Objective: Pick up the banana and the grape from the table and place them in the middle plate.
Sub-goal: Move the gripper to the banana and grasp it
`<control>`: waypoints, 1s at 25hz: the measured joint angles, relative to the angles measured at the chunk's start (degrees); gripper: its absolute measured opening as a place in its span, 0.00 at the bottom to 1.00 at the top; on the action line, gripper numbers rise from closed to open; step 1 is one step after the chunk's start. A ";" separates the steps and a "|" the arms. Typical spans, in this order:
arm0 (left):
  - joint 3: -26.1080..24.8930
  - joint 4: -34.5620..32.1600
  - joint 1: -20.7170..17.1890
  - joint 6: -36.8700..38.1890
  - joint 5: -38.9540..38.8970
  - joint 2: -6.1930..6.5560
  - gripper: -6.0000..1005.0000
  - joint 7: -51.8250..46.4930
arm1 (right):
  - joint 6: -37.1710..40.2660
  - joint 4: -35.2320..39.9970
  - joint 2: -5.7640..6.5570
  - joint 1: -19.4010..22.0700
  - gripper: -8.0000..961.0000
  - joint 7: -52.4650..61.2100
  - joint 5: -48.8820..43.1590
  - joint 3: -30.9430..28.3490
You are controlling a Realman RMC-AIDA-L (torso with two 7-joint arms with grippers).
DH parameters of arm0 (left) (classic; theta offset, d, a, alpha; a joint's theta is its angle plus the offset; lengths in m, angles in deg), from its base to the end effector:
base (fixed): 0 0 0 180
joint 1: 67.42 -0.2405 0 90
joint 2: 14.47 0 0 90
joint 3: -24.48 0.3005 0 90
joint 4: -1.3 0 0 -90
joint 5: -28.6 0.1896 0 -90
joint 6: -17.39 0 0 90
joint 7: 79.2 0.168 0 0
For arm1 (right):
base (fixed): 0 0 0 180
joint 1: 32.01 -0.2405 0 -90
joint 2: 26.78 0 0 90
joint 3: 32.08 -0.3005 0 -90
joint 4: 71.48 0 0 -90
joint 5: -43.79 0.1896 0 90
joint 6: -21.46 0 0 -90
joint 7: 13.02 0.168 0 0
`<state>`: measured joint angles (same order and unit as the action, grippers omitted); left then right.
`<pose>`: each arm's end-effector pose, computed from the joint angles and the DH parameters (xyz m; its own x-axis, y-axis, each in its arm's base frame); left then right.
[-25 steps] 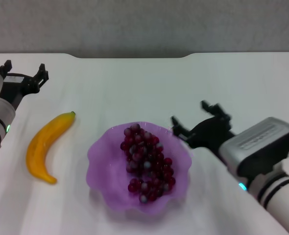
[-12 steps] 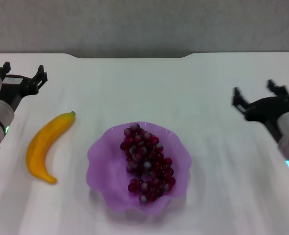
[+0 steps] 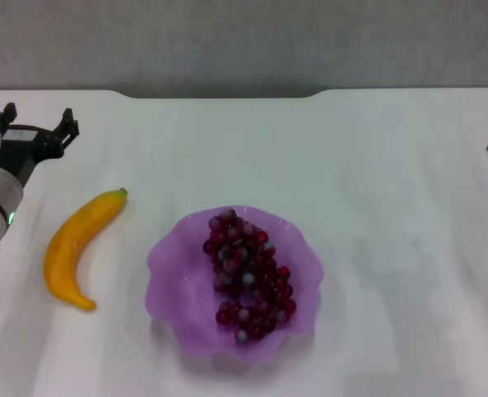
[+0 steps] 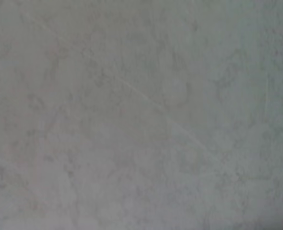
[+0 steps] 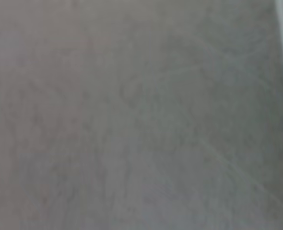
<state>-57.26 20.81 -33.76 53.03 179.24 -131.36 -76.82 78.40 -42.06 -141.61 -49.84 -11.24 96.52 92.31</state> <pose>-0.3301 0.4532 -0.0035 0.7782 0.1290 0.6146 0.6236 -0.0427 -0.7806 0.3510 0.3635 0.0041 0.6194 0.0567 -0.7830 -0.7840 -0.0061 -0.6207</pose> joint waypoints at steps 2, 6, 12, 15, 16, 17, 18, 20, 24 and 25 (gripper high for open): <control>0.00 0.00 0.00 0.03 0.01 0.00 0.87 -0.01 | 0.98 -2.06 0.01 -0.81 0.92 1.79 0.10 -0.10; 0.00 0.00 0.04 0.11 0.09 0.00 0.87 -0.02 | 0.86 -4.62 -0.14 -2.29 0.92 2.03 0.61 -0.13; 0.14 0.00 0.07 -0.34 0.23 0.02 0.87 -1.01 | 0.78 -5.41 -0.21 -2.58 0.92 2.13 0.40 -0.02; 2.59 0.22 0.07 -1.32 0.41 0.35 0.87 -0.92 | 0.78 -5.94 -0.19 -2.51 0.92 2.17 0.42 -0.03; 3.72 0.49 0.05 -2.13 0.46 0.46 0.87 -0.62 | 0.79 -6.02 -0.18 -2.39 0.92 2.18 0.47 -0.06; 4.62 0.90 0.06 -3.14 0.54 0.53 0.87 -0.09 | 0.79 -6.27 -0.18 -2.27 0.92 2.18 0.53 -0.08; 5.16 1.62 0.04 -4.77 0.68 0.57 0.87 0.86 | 0.80 -6.51 -0.18 -2.20 0.92 2.18 0.58 -0.11; 5.39 3.84 -0.19 -8.87 0.97 0.59 0.87 3.63 | 0.81 -7.16 -0.16 -2.16 0.92 2.19 0.67 -0.13; 2.81 12.11 -2.37 -20.01 1.19 1.03 0.87 9.50 | 0.80 -7.46 -0.14 -2.14 0.92 2.21 0.68 -0.16; 1.94 13.87 -2.84 -21.91 1.20 1.15 0.87 10.06 | 0.80 -7.47 -0.14 -2.14 0.92 2.22 0.68 -0.16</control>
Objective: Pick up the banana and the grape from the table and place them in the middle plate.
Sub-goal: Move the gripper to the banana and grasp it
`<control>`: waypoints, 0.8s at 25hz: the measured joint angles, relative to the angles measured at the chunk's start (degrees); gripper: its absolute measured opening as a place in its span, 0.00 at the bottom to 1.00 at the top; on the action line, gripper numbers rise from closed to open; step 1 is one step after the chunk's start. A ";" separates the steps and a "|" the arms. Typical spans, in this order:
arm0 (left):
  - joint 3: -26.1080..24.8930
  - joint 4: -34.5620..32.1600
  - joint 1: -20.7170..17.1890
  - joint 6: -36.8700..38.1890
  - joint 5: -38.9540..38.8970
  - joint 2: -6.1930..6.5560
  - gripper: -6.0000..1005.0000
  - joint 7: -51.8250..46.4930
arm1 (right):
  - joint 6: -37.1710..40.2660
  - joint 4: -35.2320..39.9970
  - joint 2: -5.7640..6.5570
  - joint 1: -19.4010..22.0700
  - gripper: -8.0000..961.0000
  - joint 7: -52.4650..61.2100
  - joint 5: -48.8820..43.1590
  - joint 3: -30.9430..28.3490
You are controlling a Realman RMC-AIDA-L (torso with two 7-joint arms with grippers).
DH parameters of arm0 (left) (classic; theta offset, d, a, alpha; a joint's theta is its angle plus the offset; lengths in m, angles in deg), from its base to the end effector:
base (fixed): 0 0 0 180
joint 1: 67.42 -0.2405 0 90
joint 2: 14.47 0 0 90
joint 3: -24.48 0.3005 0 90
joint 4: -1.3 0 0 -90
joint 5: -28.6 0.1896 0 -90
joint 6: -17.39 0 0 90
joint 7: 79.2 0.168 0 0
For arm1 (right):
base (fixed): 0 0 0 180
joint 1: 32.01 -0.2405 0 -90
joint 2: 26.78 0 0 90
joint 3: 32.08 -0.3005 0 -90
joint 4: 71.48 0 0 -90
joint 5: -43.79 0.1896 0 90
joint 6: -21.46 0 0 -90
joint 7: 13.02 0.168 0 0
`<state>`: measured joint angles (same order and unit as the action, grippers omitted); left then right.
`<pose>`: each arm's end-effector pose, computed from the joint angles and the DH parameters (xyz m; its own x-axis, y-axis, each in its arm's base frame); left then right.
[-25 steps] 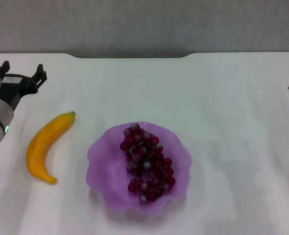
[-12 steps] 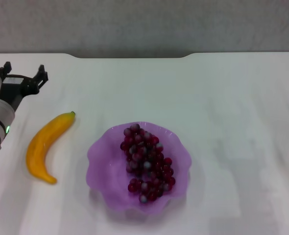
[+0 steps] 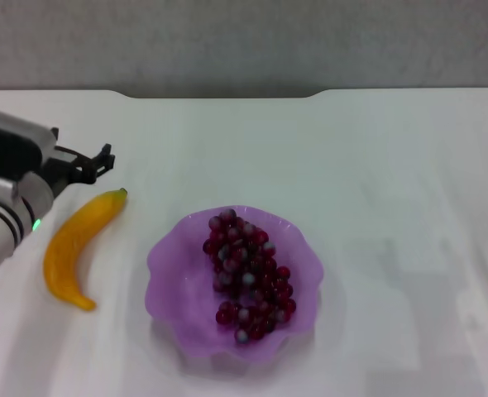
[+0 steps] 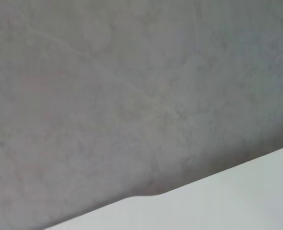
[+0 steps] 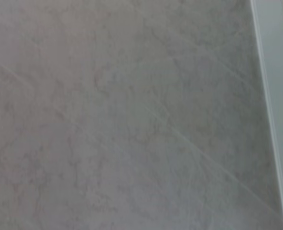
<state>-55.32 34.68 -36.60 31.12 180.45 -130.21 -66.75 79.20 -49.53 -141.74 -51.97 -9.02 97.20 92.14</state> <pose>-0.3231 0.4528 -0.0285 0.8518 0.2965 0.4318 0.4972 -0.1981 -0.8447 0.3729 0.3646 0.0100 0.6494 0.0193 -0.7602 -0.7603 0.0383 -0.6484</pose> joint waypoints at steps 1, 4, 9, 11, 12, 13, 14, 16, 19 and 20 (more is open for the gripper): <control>-1.04 2.10 -0.61 -2.43 0.00 0.16 0.87 0.53 | 0.00 -0.02 0.00 0.00 0.92 0.00 0.00 -0.01; -2.72 7.32 -2.40 -7.91 0.01 0.79 0.87 0.90 | -0.08 -0.15 0.01 0.02 0.92 0.02 -0.01 -0.03; -3.45 10.91 -4.37 -12.09 0.01 1.48 0.87 2.21 | -1.21 -0.61 0.01 -0.08 0.92 0.04 -0.02 -0.04; -4.49 11.22 -4.15 -16.98 0.01 1.54 0.87 3.03 | -1.26 -0.62 0.01 -0.08 0.92 0.05 -0.02 -0.04; -4.68 11.36 -4.13 -18.01 0.01 1.48 0.87 3.45 | -1.29 -0.62 0.01 -0.07 0.92 0.04 -0.03 -0.04; -4.84 11.58 -4.16 -19.37 0.01 1.27 0.87 4.22 | -1.29 -0.62 0.01 -0.05 0.92 0.05 -0.03 -0.07; -4.97 12.02 -4.26 -20.61 0.01 0.99 0.87 5.19 | -1.30 -0.66 0.01 -0.04 0.92 0.05 -0.04 -0.09; -5.04 13.26 -4.50 -23.08 -0.18 0.53 0.87 7.10 | -1.33 -0.77 0.01 -0.01 0.92 0.05 -0.05 -0.12; -4.83 15.90 -5.21 -26.14 -1.25 0.35 0.87 9.00 | -1.39 -0.83 0.01 0.03 0.92 0.05 -0.07 -0.14; -4.81 16.56 -5.54 -26.91 -1.72 0.22 0.87 10.05 | -1.41 -0.84 0.01 0.03 0.92 0.05 -0.07 -0.13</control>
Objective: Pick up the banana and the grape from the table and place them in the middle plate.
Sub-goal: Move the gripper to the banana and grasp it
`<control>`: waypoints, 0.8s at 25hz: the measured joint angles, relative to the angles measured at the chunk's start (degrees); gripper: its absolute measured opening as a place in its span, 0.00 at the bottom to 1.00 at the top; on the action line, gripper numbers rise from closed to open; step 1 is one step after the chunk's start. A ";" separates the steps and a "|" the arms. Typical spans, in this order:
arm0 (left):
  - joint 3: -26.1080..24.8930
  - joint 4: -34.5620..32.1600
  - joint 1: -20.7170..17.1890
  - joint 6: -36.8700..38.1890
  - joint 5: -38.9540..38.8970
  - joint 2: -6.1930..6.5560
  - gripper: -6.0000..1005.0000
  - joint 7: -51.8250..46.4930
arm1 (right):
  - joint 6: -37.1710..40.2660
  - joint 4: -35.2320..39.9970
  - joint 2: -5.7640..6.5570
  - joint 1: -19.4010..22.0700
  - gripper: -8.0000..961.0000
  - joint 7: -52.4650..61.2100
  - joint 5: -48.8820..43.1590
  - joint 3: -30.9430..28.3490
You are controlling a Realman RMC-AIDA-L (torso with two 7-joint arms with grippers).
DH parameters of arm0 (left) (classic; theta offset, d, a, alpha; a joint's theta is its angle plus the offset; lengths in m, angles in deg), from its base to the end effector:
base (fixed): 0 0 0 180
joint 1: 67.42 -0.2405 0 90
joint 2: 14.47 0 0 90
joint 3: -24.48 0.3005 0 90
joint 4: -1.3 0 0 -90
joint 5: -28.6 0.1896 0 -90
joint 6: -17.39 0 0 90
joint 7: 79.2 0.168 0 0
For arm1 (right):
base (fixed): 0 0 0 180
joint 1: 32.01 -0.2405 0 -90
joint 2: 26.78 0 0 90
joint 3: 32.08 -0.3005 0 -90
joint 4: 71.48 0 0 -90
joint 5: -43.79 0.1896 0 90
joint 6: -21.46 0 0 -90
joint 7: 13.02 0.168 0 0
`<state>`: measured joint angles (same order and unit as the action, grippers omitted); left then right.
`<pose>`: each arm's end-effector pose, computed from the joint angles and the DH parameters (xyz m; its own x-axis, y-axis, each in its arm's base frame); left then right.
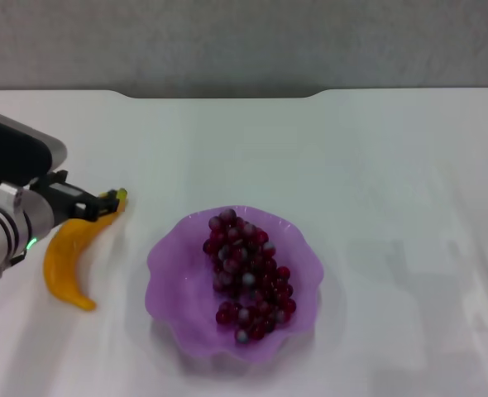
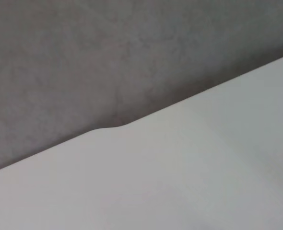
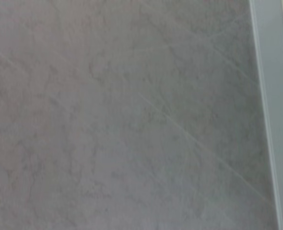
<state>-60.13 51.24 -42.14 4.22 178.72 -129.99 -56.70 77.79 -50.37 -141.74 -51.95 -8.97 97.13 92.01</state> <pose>-0.3298 0.4279 -0.0361 0.8181 0.4909 0.2996 0.4845 -0.3076 -0.8189 0.3800 0.3630 0.0080 0.6551 -0.0134 -0.7554 -0.7542 0.0482 -0.6549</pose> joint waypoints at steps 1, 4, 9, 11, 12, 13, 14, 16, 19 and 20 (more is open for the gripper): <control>-0.09 0.15 -0.15 -0.29 -0.26 -0.11 0.87 0.71 | 0.00 -0.01 0.00 -0.07 0.92 0.00 0.00 0.00; -0.87 -0.92 0.05 -0.38 -0.88 -0.45 0.87 2.38 | 0.00 -0.02 0.00 -0.32 0.92 0.00 0.00 0.00; -1.62 -7.40 2.49 2.84 -1.18 -0.67 0.87 3.37 | 0.00 -0.01 -0.05 -0.46 0.92 0.00 0.00 0.13; -1.66 -8.90 3.16 3.12 -1.20 -0.68 0.87 3.23 | 0.00 0.01 -0.09 -0.47 0.92 0.00 0.00 0.11; -1.68 -9.21 3.36 3.12 -1.20 -0.68 0.87 3.23 | 0.00 0.02 -0.09 -0.48 0.92 0.00 0.01 0.08; -1.67 -9.41 3.50 3.09 -1.21 -0.68 0.87 3.25 | 0.00 0.02 -0.09 -0.48 0.92 0.00 0.01 0.04; -1.67 -9.46 3.59 3.02 -1.22 -0.68 0.87 3.29 | 0.00 0.02 -0.09 -0.48 0.92 0.00 0.01 0.02; -1.44 -9.46 3.62 2.76 -1.24 -0.68 0.87 3.39 | -0.05 0.01 -0.09 -0.44 0.92 0.00 0.01 -0.01; -0.96 -9.48 3.63 2.68 -1.24 -0.71 0.87 3.49 | -0.68 0.01 -0.09 -0.46 0.92 0.00 0.01 -0.01; -0.78 -9.50 3.63 2.67 -1.24 -0.75 0.87 3.54 | -0.84 0.06 -0.09 -0.47 0.92 0.00 0.01 -0.01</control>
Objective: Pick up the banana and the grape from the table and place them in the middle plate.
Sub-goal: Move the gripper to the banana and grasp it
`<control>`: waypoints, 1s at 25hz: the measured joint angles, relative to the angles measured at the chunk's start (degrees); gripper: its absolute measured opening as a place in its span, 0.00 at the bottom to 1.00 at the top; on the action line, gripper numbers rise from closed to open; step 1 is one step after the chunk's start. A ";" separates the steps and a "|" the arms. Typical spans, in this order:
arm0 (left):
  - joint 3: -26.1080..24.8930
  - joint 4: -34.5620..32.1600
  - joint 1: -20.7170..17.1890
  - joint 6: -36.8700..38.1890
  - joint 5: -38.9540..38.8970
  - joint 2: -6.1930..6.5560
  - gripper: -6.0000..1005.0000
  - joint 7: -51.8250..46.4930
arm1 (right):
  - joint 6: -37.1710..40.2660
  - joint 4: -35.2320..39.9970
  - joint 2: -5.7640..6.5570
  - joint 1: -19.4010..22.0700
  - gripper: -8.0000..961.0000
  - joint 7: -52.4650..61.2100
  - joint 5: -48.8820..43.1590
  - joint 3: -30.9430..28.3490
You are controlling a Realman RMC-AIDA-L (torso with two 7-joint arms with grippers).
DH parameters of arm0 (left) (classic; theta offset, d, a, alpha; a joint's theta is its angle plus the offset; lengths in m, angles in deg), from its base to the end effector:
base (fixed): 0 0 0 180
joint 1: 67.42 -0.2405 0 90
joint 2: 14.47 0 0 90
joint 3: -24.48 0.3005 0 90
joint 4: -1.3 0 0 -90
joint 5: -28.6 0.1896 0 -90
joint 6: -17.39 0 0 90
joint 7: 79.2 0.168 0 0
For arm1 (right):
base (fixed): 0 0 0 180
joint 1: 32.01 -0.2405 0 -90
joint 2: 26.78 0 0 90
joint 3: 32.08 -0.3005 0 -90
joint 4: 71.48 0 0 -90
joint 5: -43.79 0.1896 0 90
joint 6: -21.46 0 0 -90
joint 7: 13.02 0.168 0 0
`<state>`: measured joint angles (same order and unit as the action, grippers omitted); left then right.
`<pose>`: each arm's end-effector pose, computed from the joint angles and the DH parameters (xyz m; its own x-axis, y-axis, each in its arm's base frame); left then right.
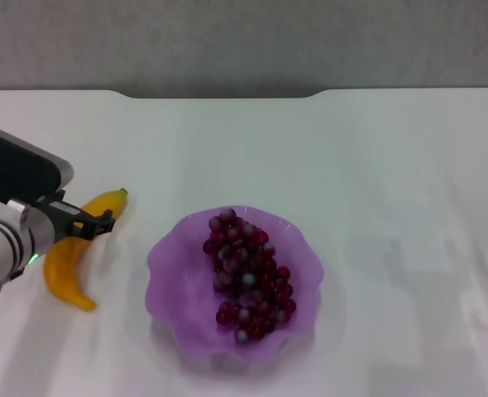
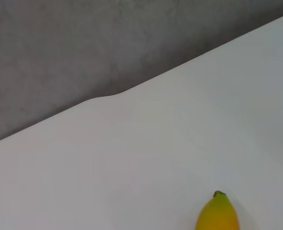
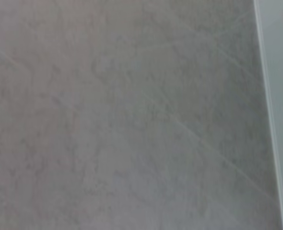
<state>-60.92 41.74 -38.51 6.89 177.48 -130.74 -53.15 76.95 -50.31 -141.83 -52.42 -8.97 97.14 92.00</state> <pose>-0.3479 0.4300 -0.0488 0.8131 0.5313 0.2377 0.4511 -0.3171 -0.8342 0.3781 0.3661 0.0055 0.6529 -0.0223 -0.7571 -0.7560 0.0425 -0.6532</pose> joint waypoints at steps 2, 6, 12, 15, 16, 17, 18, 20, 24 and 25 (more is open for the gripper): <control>0.37 -0.02 0.00 -0.02 0.00 -0.05 0.87 0.06 | -0.13 0.11 0.00 -0.01 0.92 0.00 0.00 0.00; 0.77 -0.46 0.01 -0.09 0.00 -0.10 0.87 0.12 | -0.16 0.19 0.00 -0.03 0.92 0.00 0.00 0.01; 0.71 -3.27 1.21 0.63 0.00 -0.10 0.87 0.14 | -0.21 0.42 0.00 -0.06 0.92 0.00 0.00 0.02; 0.54 -4.67 1.86 1.04 0.00 -0.10 0.87 0.14 | -0.21 0.44 0.00 -0.09 0.92 0.00 0.00 0.02; 0.54 -5.21 2.08 1.18 0.00 -0.10 0.87 0.14 | -0.21 0.45 0.00 -0.12 0.92 0.00 0.00 0.02; 0.56 -5.59 2.22 1.26 0.00 -0.10 0.87 0.14 | -0.21 0.46 0.00 -0.14 0.92 0.00 0.00 0.02; 0.59 -5.97 2.35 1.33 0.00 -0.10 0.87 0.14 | -0.21 0.46 0.00 -0.14 0.92 0.00 0.00 0.03; 0.64 -6.50 2.48 1.43 0.00 -0.12 0.87 0.14 | -0.21 0.50 0.00 -0.15 0.92 0.00 0.00 0.18; 0.73 -6.83 2.62 1.61 0.00 -0.14 0.87 0.14 | -0.21 0.55 0.00 -0.16 0.92 0.00 0.00 0.28; 0.73 -6.84 2.63 1.65 0.00 -0.15 0.87 0.14 | -0.21 0.55 0.00 -0.16 0.92 0.00 0.00 0.28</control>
<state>-60.18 34.91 -35.88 8.54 177.48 -130.89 -53.01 76.74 -49.76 -141.83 -52.58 -8.97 97.14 92.28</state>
